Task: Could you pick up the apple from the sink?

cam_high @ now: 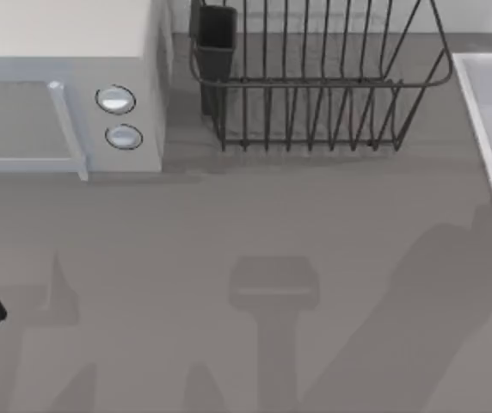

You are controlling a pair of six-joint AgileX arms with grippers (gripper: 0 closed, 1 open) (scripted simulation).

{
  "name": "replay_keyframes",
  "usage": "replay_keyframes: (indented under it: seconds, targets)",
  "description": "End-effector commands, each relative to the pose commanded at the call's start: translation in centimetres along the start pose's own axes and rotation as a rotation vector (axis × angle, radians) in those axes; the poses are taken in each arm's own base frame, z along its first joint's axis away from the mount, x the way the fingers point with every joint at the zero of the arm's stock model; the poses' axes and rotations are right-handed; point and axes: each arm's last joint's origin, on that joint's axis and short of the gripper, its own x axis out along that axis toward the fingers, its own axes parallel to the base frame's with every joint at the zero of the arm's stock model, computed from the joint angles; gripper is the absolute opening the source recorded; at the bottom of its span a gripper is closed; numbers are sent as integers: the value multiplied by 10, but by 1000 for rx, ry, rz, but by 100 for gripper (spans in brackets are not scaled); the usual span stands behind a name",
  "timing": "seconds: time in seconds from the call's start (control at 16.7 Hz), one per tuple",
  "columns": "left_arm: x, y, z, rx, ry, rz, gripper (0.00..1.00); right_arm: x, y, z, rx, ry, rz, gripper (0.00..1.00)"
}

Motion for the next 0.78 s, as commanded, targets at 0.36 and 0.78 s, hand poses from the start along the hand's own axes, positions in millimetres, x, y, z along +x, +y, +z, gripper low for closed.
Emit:
replay_keyframes:
  seconds: [0.36, 0.78]
  targets:
    - [0, 0, 0, 0, 0, 0, 100, 54, -4, 7, 1, 7, 3, 100]
    - [0, 0, 0, 0, 0, 0, 100, 148, -3, 1, 4, -2, -1, 100]
